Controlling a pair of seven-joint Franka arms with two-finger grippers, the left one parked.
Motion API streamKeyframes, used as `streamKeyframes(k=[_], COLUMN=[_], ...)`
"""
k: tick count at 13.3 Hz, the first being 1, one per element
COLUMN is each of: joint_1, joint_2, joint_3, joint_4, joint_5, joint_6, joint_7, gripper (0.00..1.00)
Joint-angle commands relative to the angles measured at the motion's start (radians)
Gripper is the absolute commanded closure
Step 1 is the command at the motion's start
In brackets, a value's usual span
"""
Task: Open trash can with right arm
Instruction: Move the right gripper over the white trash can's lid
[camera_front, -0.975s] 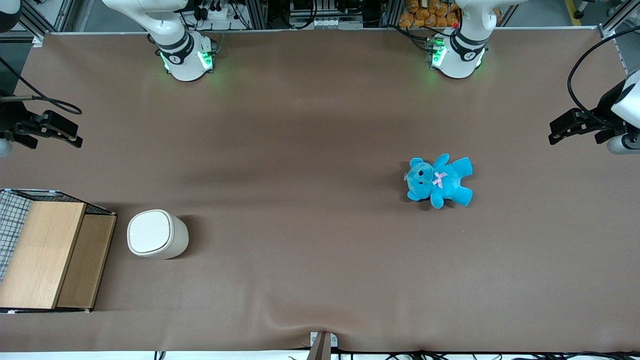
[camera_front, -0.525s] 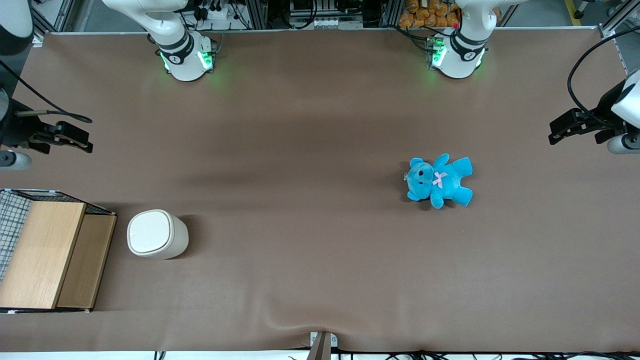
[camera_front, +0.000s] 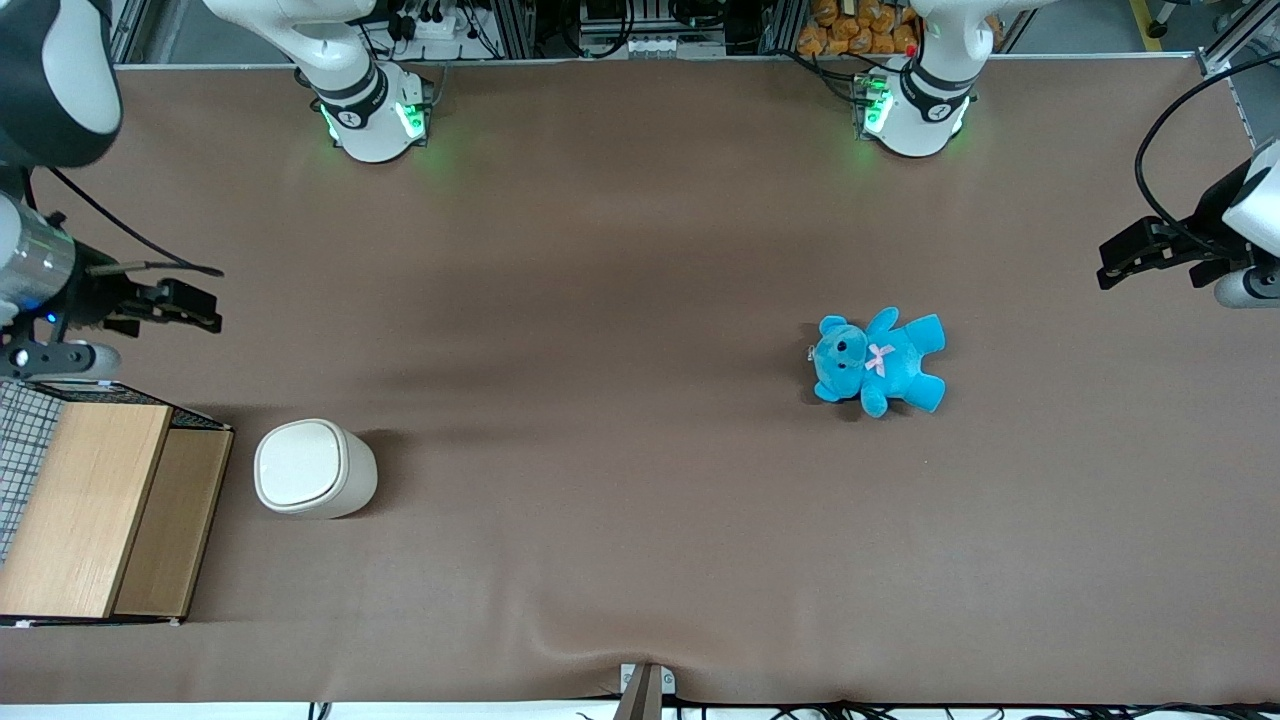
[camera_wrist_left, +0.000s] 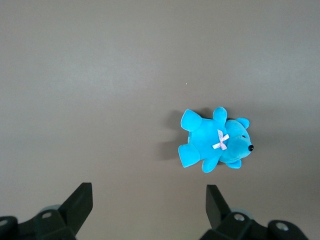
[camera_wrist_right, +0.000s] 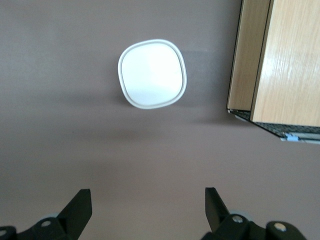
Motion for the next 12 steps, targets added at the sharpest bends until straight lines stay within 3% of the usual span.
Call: streamKeyframes(k=[1,2,5,6,11,12], joint_1=[0.006,0.006,-0.004,-0.004,-0.008,-0.011], joint_2=[0.041,0.061,0.116,0.131,0.213,0.231], joint_3=[0.000,0.000,0.000,0.000,-0.002,-0.002], joint_4=[0.005,0.007,0.005,0.005,0.016,0.020], joint_5=[-0.008,-0.008,-0.008,-0.010,-0.028,-0.028], joint_6=[0.049,0.057,0.119,0.145,0.247,0.274], joint_7=[0.013,0.011,0.004,-0.005,-0.148,-0.151], gripper=[0.00,0.03,0.32,0.36,0.78,0.81])
